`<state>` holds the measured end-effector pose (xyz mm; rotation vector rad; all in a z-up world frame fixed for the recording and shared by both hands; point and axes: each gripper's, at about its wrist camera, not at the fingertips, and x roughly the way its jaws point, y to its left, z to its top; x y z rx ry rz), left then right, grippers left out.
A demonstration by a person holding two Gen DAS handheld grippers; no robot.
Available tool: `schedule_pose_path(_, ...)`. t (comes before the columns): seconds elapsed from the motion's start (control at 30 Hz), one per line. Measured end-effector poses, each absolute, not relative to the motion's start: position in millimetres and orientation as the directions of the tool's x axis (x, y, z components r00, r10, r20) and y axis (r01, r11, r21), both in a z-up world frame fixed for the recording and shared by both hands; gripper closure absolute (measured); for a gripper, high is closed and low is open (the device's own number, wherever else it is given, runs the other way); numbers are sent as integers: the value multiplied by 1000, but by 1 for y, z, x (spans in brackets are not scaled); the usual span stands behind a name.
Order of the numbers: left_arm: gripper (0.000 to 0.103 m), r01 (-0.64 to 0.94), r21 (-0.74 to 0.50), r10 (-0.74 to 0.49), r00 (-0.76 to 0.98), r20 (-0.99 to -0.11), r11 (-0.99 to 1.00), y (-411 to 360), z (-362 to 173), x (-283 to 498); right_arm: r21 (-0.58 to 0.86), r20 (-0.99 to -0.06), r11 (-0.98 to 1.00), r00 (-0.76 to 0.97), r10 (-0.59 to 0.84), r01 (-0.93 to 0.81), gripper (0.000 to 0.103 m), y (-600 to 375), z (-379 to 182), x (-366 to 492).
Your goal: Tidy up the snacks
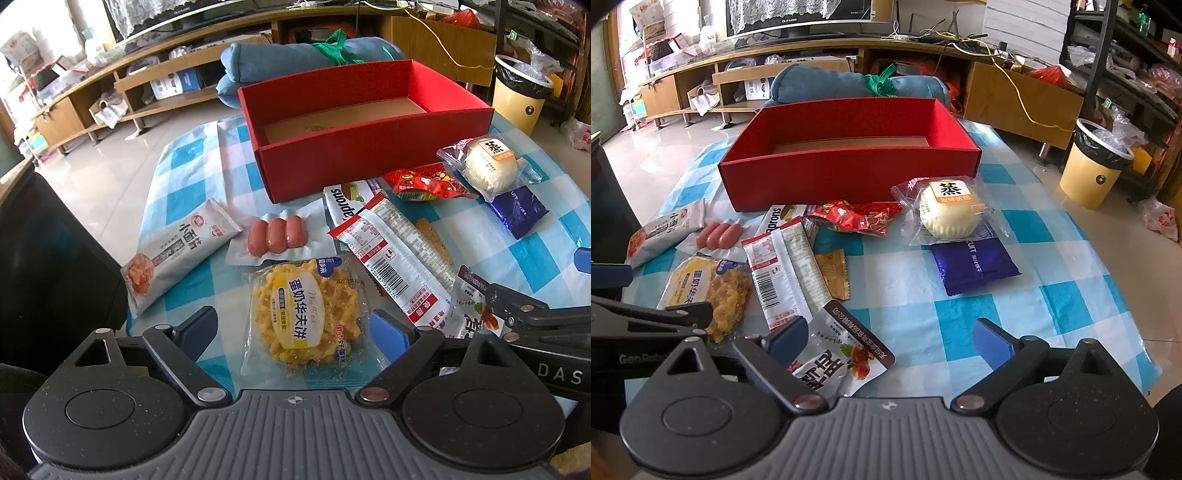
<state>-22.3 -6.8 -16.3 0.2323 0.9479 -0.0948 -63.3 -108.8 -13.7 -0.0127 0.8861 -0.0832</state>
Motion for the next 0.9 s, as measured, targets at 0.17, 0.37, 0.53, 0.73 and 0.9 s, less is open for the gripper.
schedule_pose_path(0.17,10,176,149,20,581,-813,973,-4,-15,-20,-48,-771,997,633,-71,52,11,-106,-12,-60)
schedule_pose_path(0.37,10,171,148,20,583,-812,974,2,-13,-14,-46,-771,999,636,-44,13,11,-102,-11,-50)
schedule_pose_path(0.53,10,176,159,29,578,-815,972,8,-11,-6,-30,-783,999,623,1,-39,11,-97,-11,-36)
schedule_pose_path(0.73,6,203,174,13,615,-789,964,26,3,9,-55,-805,981,590,67,-185,11,-79,-18,-13)
schedule_pose_path(0.9,5,250,139,-39,593,-804,958,45,3,30,-63,-827,964,554,94,-257,11,-63,-26,7)
